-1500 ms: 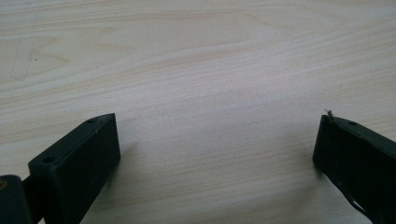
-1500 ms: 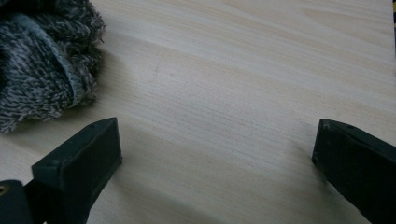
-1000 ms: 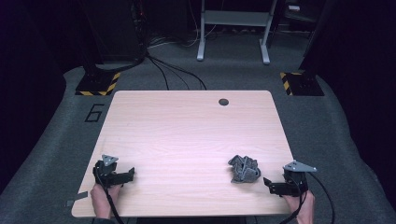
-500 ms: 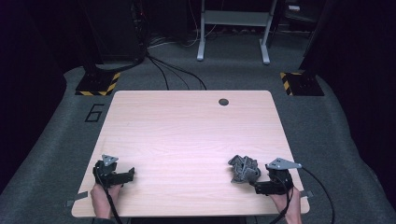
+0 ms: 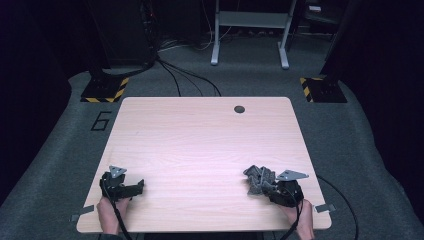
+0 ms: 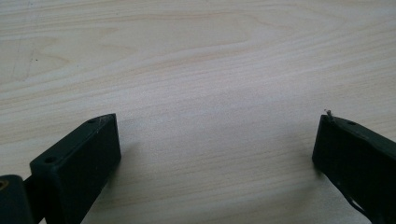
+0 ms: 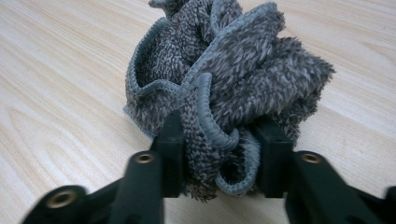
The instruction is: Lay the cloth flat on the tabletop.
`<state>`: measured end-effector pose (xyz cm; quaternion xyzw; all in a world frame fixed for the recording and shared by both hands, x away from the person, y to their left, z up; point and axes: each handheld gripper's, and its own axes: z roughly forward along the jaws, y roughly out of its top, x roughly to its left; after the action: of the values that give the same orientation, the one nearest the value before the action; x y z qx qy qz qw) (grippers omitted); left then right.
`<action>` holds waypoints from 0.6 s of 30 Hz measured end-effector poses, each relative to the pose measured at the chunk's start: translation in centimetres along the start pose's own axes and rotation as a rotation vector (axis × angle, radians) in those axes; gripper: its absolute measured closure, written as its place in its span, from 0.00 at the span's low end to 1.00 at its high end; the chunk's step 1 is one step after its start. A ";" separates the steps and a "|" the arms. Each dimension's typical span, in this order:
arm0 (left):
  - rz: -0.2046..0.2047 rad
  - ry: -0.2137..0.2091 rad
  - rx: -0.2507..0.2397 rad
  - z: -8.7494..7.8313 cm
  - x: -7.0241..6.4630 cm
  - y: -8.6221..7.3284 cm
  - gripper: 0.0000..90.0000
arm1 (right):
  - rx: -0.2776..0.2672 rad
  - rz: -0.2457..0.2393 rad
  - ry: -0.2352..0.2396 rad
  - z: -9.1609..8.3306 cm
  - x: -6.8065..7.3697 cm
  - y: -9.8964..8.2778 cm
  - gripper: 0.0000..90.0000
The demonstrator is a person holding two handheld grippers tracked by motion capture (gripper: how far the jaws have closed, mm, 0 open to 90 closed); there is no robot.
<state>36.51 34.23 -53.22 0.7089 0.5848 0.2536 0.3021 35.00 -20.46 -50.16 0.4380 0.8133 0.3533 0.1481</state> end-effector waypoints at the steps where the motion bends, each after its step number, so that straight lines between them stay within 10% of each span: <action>1: 0.001 0.000 -0.001 0.0 0.0 0.0 0.01 | -0.002 -0.009 -0.004 0.0 0.1 0.0 0.75; 18: 0.001 -0.002 -0.002 0.0 0.0 0.0 0.01 | -0.138 -0.030 0.067 -0.9 2.0 5.5 0.79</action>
<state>36.51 34.23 -53.22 0.7091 0.5839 0.2537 0.3031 36.76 -17.23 -45.52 0.4026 0.7980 0.4205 0.1557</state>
